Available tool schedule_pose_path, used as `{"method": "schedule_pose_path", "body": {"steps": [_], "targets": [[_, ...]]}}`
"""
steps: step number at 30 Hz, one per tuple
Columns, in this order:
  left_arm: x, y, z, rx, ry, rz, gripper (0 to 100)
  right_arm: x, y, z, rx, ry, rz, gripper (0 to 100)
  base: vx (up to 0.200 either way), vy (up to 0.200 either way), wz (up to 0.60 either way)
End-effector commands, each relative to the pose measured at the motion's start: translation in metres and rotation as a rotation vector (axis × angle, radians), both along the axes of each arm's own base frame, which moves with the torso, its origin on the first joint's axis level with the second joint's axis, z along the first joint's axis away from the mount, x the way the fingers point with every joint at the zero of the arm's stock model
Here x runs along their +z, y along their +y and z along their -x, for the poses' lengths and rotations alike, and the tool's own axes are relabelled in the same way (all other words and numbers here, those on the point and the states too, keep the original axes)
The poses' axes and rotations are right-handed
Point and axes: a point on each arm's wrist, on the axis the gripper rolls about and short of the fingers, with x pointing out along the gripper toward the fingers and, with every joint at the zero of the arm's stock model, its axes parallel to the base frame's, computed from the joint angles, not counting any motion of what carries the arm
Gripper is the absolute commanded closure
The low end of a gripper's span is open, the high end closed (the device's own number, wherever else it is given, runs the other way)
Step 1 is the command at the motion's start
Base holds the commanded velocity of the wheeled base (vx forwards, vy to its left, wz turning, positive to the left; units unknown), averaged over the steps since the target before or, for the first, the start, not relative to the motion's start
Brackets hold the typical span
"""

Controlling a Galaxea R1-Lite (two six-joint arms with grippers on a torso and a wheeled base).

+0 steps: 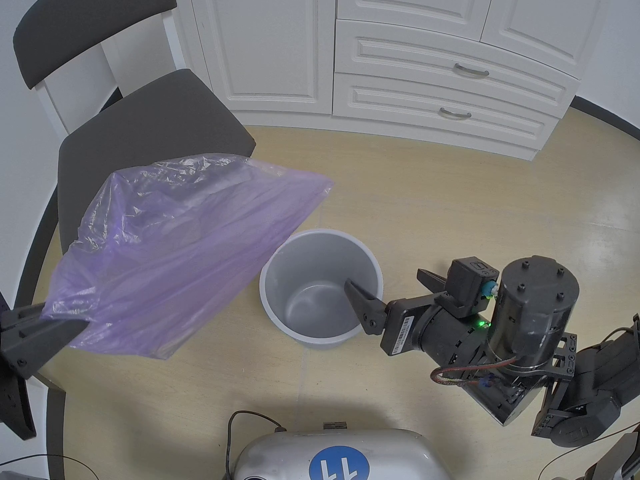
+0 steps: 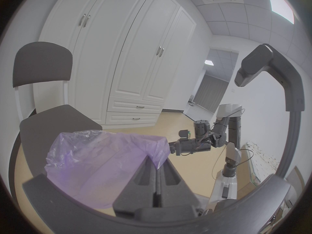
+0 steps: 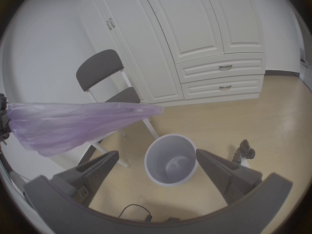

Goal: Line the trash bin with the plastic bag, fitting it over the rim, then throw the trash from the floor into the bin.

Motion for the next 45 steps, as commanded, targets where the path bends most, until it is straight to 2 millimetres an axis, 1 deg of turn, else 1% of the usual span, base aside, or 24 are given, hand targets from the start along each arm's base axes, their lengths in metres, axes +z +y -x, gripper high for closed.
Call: {"method": "schedule_pose_path", "body": {"steps": [1, 8, 9, 11, 12, 14, 18, 21, 22, 24, 27, 33, 34, 37, 40, 45], "targets": [[-0.001, -0.001, 0.004, -0.049, 0.000, 0.004, 100, -0.007, 0.005, -0.007, -0.009, 0.017, 0.003, 0, 0.000, 0.000, 0.00], [-0.003, -0.002, 0.007, -0.078, 0.001, 0.003, 100, -0.013, 0.012, -0.027, -0.051, 0.041, -0.040, 0, 0.000, 0.000, 0.00], [-0.003, -0.002, 0.007, -0.080, 0.001, 0.003, 100, -0.011, 0.013, -0.035, -0.068, 0.032, -0.078, 0, 0.000, 0.000, 0.00], [-0.003, -0.002, 0.007, -0.081, 0.001, 0.003, 100, -0.007, 0.014, -0.042, -0.084, 0.011, -0.117, 0, 0.000, 0.000, 0.00], [-0.003, -0.002, 0.006, -0.081, 0.003, 0.001, 100, -0.004, 0.013, -0.049, -0.098, -0.014, -0.151, 0, 0.000, 0.000, 0.00], [-0.004, -0.002, 0.006, -0.081, 0.005, -0.002, 100, -0.004, 0.012, -0.058, -0.120, -0.038, -0.178, 0, 0.000, 0.000, 0.00], [-0.006, -0.003, 0.005, -0.081, 0.010, -0.007, 100, -0.004, 0.008, -0.069, -0.149, -0.058, -0.195, 0, 0.000, 0.000, 0.00], [-0.007, -0.004, 0.005, -0.081, 0.014, -0.012, 100, -0.006, 0.008, -0.070, -0.146, -0.052, -0.188, 0, 0.000, 0.000, 0.00], [-0.008, -0.004, 0.004, -0.085, 0.019, -0.016, 100, -0.013, 0.011, -0.072, -0.136, -0.041, -0.179, 0, 0.000, 0.000, 0.00], [-0.009, -0.005, 0.004, -0.095, 0.022, -0.019, 100, -0.021, 0.015, -0.075, -0.133, -0.029, -0.169, 0, 0.000, 0.000, 0.00], [-0.009, -0.005, 0.004, -0.114, 0.026, -0.020, 100, -0.026, 0.018, -0.076, -0.129, -0.017, -0.166, 0, 0.000, 0.000, 0.00], [-0.013, -0.006, 0.004, -0.138, 0.037, -0.028, 100, -0.033, 0.024, -0.068, -0.082, 0.023, -0.169, 0, 0.000, 0.000, 0.00], [-0.013, -0.006, 0.004, -0.143, 0.037, -0.028, 100, -0.039, 0.025, -0.064, -0.055, 0.043, -0.150, 0, 0.000, 0.000, 0.00], [-0.013, -0.006, 0.004, -0.143, 0.038, -0.029, 100, -0.050, 0.030, -0.060, -0.036, 0.068, -0.127, 0, 0.000, 0.000, 0.00], [-0.013, -0.006, 0.005, -0.149, 0.036, -0.027, 100, -0.055, 0.034, -0.058, -0.025, 0.080, -0.113, 0, 0.000, 0.000, 0.00], [-0.013, -0.006, 0.005, -0.155, 0.033, -0.027, 100, -0.058, 0.036, -0.055, -0.013, 0.086, -0.107, 0, 0.000, 0.000, 0.00]]}}
